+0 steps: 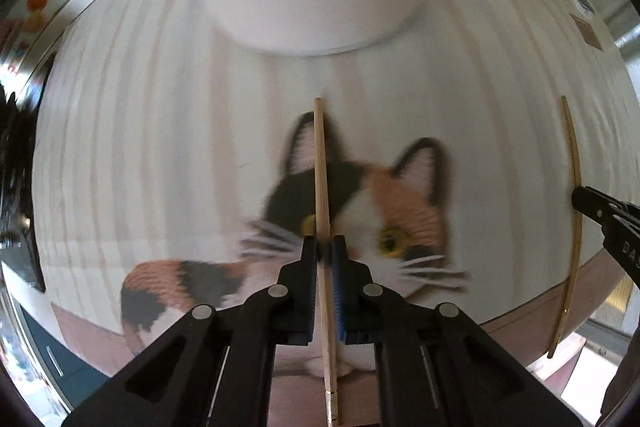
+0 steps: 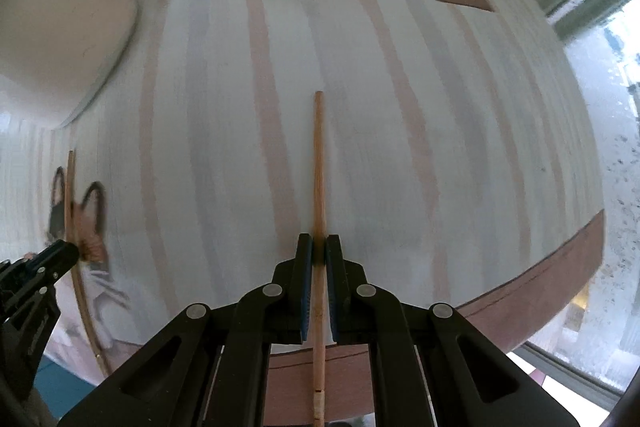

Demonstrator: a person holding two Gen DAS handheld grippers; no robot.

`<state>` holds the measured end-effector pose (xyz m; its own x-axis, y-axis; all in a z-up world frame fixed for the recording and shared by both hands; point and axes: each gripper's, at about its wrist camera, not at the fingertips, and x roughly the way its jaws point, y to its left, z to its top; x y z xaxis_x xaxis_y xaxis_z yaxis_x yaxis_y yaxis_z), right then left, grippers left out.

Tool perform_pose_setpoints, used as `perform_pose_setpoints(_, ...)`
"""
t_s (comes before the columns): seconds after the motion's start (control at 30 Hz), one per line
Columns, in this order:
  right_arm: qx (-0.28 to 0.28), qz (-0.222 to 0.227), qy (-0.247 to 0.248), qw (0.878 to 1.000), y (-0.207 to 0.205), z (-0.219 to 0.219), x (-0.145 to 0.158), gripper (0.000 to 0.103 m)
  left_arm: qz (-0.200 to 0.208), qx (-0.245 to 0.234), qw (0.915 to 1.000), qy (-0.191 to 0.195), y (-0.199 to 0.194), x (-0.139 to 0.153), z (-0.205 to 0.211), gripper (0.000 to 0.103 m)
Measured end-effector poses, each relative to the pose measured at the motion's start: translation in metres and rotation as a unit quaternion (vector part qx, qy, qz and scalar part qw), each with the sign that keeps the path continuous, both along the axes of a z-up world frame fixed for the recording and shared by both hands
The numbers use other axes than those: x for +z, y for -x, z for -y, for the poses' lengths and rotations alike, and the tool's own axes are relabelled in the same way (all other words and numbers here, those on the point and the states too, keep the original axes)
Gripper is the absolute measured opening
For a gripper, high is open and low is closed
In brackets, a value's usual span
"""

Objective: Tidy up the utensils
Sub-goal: 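Close the left gripper on a chopstick while the right gripper grasps the last one, then lift both chopsticks and carry them above the utensil holder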

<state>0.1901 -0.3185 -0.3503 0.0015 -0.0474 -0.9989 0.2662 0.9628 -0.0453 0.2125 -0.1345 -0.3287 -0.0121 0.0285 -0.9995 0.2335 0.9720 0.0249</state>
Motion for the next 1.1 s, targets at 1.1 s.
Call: perform_pose_setpoints(1.1,0.128,-0.002,-0.014,0.992,-0.025,-0.105,-0.005,0.008,0.002,0.052,0.9986,-0.005,-0.025,-0.02,-0.074,0.005)
